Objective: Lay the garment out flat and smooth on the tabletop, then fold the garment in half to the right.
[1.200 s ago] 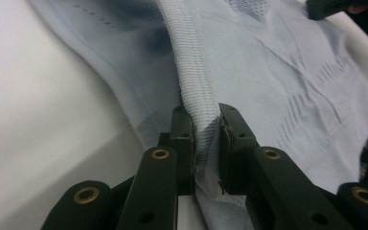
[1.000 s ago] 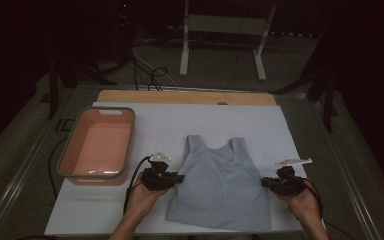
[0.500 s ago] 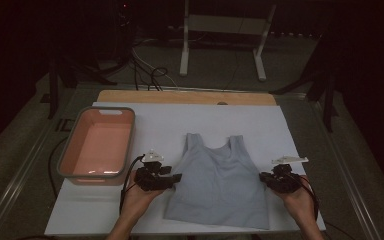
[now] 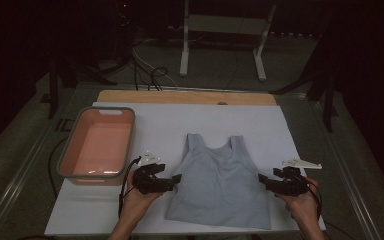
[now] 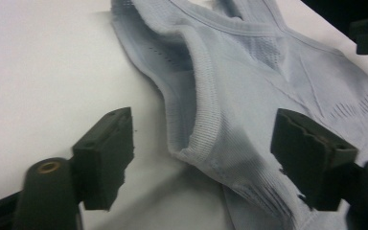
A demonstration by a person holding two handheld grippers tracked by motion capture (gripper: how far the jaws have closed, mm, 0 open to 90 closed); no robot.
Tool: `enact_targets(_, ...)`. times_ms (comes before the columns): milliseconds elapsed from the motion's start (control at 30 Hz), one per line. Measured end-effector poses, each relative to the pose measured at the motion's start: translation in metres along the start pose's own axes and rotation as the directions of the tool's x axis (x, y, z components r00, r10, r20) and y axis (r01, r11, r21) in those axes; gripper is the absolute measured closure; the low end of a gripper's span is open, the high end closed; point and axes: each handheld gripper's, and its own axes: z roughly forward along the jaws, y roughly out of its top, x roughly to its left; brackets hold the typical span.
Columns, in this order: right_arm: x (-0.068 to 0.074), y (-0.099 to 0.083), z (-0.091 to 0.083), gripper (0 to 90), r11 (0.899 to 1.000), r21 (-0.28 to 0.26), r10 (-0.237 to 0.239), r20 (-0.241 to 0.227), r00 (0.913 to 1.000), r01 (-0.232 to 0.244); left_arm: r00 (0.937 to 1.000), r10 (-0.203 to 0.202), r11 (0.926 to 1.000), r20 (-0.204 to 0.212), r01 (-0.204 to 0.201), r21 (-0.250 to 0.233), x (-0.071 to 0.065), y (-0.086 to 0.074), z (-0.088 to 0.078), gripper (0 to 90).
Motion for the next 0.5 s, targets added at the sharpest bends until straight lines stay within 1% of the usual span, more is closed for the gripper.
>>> enact_targets(33, 0.0, 0.0, 0.001, 24.5, 1.0, -0.007, -0.004, 0.007, 1.0, 0.004, 1.0, -0.004, 1.0, -0.003, 0.004, 0.0, 0.0, -0.001, 0.0, 21.5)
enact_targets(167, 0.002, -0.001, 0.001, 19.6, 1.0, -0.021, -0.021, 0.016, 0.9996, 0.022, 0.9998, -0.02, 0.9998, -0.01, 0.02, -0.003, -0.001, -0.003, 0.001, 20.0)
enact_targets(267, 0.002, -0.001, 0.001, 17.4, 0.999, -0.022, -0.027, 0.018, 0.9995, 0.027, 0.999, -0.041, 0.9991, -0.019, 0.041, 0.005, -0.001, -0.005, 0.0, 21.8)
enact_targets(333, 0.003, -0.001, 0.0, 16.8, 0.999, -0.033, -0.024, 0.018, 0.9996, 0.024, 0.9983, -0.055, 0.9985, -0.017, 0.055, 0.004, 0.0, -0.007, -0.001, 22.9)
enact_targets(433, 0.003, -0.001, -0.001, 15.3, 0.999, -0.04, -0.029, 0.008, 0.9995, 0.03, 0.998, -0.06, 0.9982, -0.018, 0.06, 0.004, -0.001, -0.01, -0.003, 24.5)
enact_targets(500, 0.004, -0.001, -0.002, 15.3, 0.998, -0.048, -0.032, 0.009, 0.9994, 0.033, 0.9979, -0.062, 0.9981, -0.016, 0.062, 0.002, -0.002, -0.011, -0.004, 25.3)
